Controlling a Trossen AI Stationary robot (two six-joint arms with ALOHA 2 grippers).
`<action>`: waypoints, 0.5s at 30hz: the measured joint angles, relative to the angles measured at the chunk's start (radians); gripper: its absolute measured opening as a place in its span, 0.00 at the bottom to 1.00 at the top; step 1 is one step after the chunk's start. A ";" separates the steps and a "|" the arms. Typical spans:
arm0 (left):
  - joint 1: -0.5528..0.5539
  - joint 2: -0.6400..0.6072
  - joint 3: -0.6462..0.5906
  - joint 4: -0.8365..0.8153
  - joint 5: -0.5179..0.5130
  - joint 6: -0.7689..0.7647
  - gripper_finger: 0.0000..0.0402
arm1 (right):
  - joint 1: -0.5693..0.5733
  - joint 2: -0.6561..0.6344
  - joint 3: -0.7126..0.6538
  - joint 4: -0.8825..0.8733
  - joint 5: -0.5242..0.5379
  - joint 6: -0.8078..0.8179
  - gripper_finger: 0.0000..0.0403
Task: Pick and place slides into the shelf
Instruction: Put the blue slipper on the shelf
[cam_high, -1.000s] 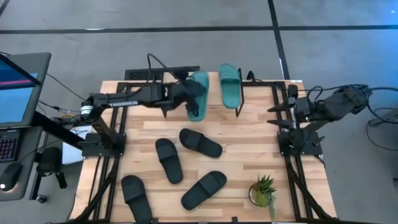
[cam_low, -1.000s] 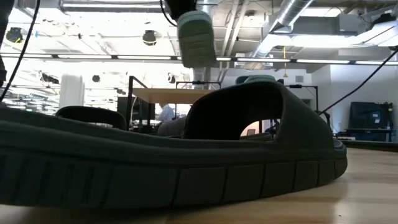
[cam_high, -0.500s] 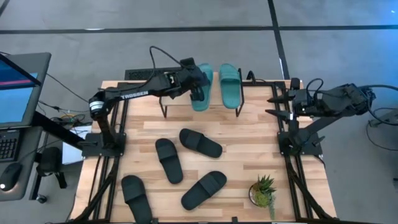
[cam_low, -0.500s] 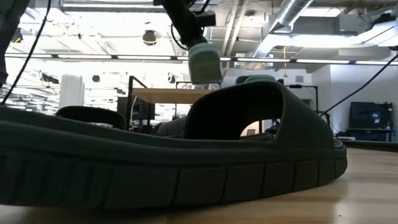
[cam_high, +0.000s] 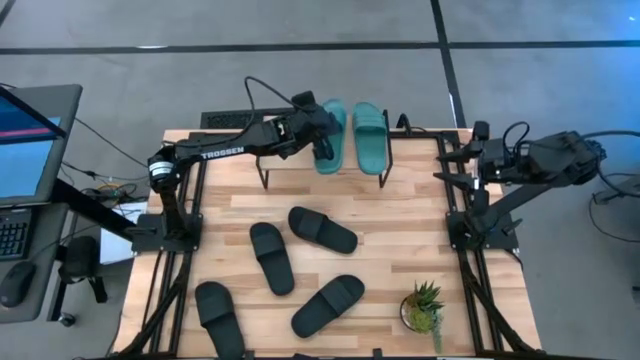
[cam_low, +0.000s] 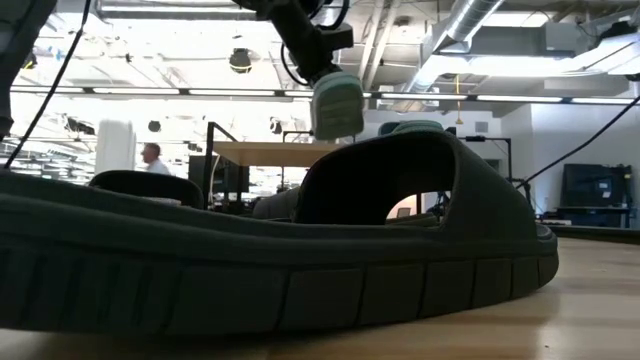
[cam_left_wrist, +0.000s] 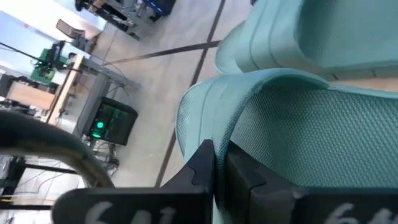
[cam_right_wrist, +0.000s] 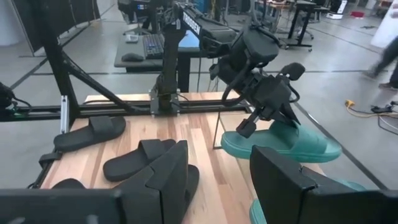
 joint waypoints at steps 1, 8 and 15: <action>0.000 0.000 0.000 0.008 0.003 0.000 0.00 | 0.000 -0.002 0.000 -0.001 -0.001 0.000 0.40; -0.012 0.020 0.019 -0.013 0.005 -0.029 0.00 | 0.000 -0.011 0.000 -0.025 -0.001 0.000 0.40; -0.030 0.090 0.148 -0.041 -0.036 -0.033 0.00 | -0.001 -0.011 0.000 -0.030 -0.001 -0.018 0.40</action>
